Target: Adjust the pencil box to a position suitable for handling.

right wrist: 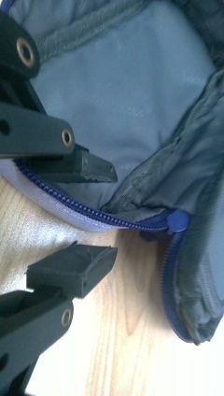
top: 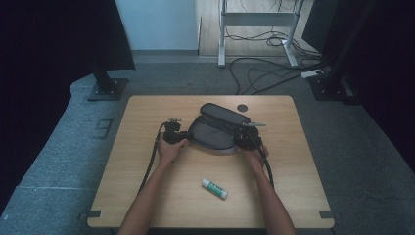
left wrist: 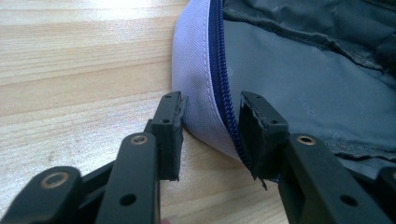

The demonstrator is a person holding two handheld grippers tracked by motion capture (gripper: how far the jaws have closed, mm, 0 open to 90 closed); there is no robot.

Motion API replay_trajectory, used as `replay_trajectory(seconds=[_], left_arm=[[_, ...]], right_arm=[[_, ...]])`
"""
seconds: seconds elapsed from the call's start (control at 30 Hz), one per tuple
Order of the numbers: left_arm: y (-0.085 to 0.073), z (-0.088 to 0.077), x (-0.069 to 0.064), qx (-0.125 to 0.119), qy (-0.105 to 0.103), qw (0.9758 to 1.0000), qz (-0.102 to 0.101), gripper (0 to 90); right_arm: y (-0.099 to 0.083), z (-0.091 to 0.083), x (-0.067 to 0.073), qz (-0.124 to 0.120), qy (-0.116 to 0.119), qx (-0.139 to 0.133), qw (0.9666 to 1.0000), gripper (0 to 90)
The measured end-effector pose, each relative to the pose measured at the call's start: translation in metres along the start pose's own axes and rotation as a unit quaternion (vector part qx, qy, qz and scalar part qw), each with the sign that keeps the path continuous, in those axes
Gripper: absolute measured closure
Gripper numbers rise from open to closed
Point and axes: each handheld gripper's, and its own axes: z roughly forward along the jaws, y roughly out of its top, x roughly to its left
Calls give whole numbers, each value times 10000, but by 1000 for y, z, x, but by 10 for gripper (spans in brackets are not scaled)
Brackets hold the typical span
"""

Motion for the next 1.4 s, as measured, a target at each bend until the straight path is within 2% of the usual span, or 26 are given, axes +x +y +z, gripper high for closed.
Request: replay_trajectory(seconds=[0.03, 0.07, 0.17, 0.2, 0.4, 0.57, 0.67, 1.1, 1.4], left_arm=[[0, 0, 0, 0, 0, 10000, 0, 626], [0, 0, 0, 14, -16, 10000, -7, 641], [0, 0, -1, 9, -18, 10000, -58, 684], [1, 0, -1, 5, -17, 10000, -60, 695], [1, -3, -2, 12, -1, 10000, -30, 775], [1, -5, -2, -31, 15, 10000, 25, 818], [2, -9, -2, -74, -74, 9999, 18, 862], [3, -18, -1, -181, -212, 9996, -5, 877], [3, -37, -3, -372, -296, 9989, 50, 876]], right_arm=[[0, 0, 0, 0, 0, 0, 10000, 600], [-1, 2, -1, 110, 67, 39, 9999, 658], [-1, 3, -1, 153, 32, 25, 9999, 697], [-1, 3, -1, 106, -36, 17, 9999, 742], [0, 1, -1, -21, -117, 58, 9999, 825], [0, -1, 0, -73, -144, 64, 9998, 841], [1, -4, 0, -82, -133, 25, 9999, 844], [6, -20, 4, -119, -86, -253, 9996, 849], [7, -30, 9, -121, 27, -448, 9989, 849]])
